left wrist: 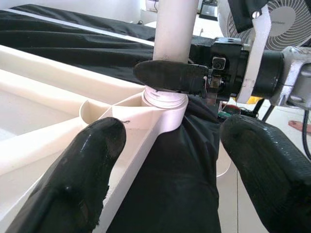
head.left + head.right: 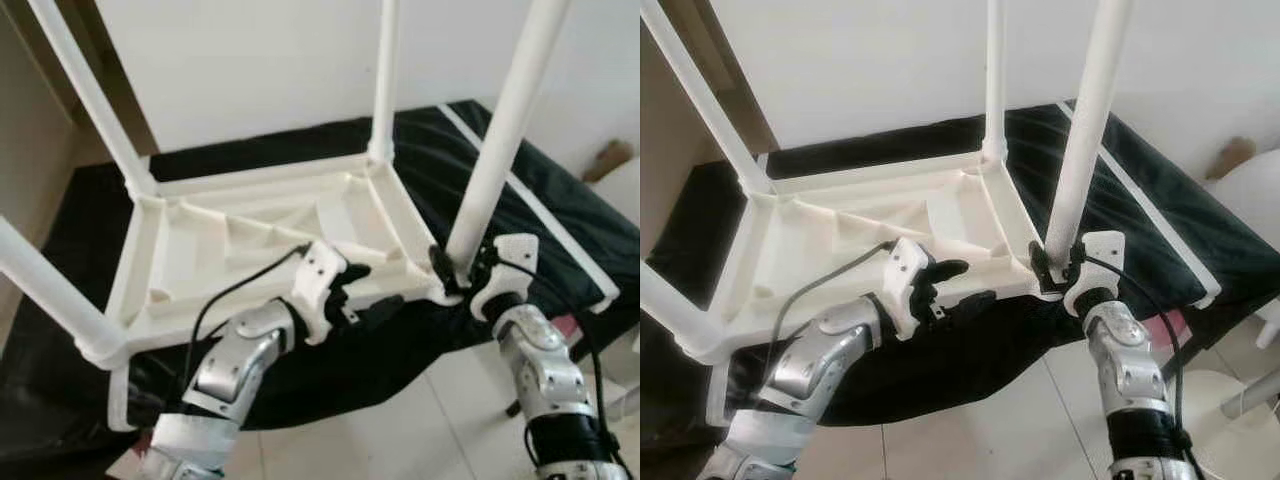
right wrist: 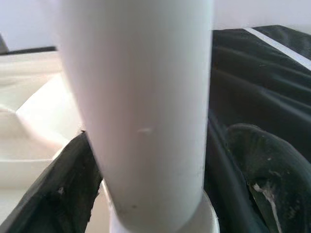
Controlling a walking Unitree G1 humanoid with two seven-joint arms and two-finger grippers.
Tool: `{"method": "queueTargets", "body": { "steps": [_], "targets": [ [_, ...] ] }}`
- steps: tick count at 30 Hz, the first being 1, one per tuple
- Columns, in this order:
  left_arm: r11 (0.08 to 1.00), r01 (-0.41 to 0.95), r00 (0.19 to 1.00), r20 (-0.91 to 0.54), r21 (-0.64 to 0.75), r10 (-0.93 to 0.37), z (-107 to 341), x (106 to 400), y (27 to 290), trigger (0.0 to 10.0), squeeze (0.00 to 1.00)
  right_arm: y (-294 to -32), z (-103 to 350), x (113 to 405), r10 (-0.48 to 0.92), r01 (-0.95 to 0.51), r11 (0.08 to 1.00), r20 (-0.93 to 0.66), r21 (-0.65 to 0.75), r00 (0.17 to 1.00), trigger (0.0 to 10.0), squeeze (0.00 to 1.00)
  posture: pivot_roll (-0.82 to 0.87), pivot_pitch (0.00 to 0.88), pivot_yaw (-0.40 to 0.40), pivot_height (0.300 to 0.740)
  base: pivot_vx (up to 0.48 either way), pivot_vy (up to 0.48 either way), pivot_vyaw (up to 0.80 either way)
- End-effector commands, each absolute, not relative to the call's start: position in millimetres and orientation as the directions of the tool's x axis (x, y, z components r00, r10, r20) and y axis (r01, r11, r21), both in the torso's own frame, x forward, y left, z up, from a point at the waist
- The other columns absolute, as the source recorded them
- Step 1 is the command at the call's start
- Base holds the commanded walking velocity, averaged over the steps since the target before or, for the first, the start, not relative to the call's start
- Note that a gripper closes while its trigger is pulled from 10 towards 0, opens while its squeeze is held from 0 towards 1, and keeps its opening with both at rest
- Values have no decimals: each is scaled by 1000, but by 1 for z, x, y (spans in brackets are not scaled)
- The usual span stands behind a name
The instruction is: Building children table
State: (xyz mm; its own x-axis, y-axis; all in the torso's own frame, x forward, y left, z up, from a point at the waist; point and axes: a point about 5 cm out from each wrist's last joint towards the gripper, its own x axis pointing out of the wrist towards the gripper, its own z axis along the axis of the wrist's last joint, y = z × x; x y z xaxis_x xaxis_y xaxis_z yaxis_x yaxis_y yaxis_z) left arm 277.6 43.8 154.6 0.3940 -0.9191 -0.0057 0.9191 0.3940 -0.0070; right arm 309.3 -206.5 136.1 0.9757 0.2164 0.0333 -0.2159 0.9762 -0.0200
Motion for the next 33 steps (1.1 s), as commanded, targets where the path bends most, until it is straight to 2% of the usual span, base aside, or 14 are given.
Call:
{"method": "queueTargets", "body": {
  "steps": [1,2,4,7,10,11,15,18,28,29,33],
  "targets": [
    [402,915,402,-10,-2,-915,157,281,47,10000,0,-201,138,312,291,-289,956,29,-38,956,10000,0,-66,0,68,740,0,0,0],
    [402,915,402,-10,-2,-915,157,281,47,10000,0,-201,138,312,291,-289,956,29,-38,956,10000,0,-66,0,68,740,0,0,0],
    [403,915,403,-5,1,-915,158,283,46,10000,0,-199,138,317,384,-383,919,-5,-96,923,10000,0,-70,0,69,740,0,0,0],
    [403,915,403,-3,1,-915,159,284,45,10000,0,-198,137,320,409,-408,905,-18,-117,912,10000,0,-71,0,70,740,0,0,0],
    [398,917,398,-1,6,-917,160,284,41,10000,0,-186,133,326,498,-502,845,-74,-183,864,10000,0,-73,0,68,740,0,0,0],
    [398,918,398,2,9,-918,160,284,40,10000,0,-184,131,326,508,-515,834,-88,-196,857,0,0,-65,0,63,740,0,0,0],
    [403,915,403,7,11,-915,161,284,41,10000,0,-186,128,326,508,-518,831,-105,-204,855,0,0,-58,0,57,740,0,0,0],
    [440,898,440,22,5,-898,163,286,45,10000,0,-195,124,325,500,-515,834,-123,-198,857,0,0,-49,0,50,740,0,0,0],
    [441,898,441,14,-3,-898,161,285,47,10000,0,-204,119,322,491,-509,841,-140,-181,860,0,0,-56,0,48,740,0,0,0],
    [441,898,441,15,-5,-897,161,285,46,10000,0,-205,119,322,480,-497,851,-136,-171,867,10000,0,-58,0,46,740,0,0,0],
    [440,898,440,20,-11,-898,161,285,44,10000,0,-204,118,322,418,-434,889,-130,-148,899,10000,0,-70,0,42,740,0,0,0]
  ]
}}
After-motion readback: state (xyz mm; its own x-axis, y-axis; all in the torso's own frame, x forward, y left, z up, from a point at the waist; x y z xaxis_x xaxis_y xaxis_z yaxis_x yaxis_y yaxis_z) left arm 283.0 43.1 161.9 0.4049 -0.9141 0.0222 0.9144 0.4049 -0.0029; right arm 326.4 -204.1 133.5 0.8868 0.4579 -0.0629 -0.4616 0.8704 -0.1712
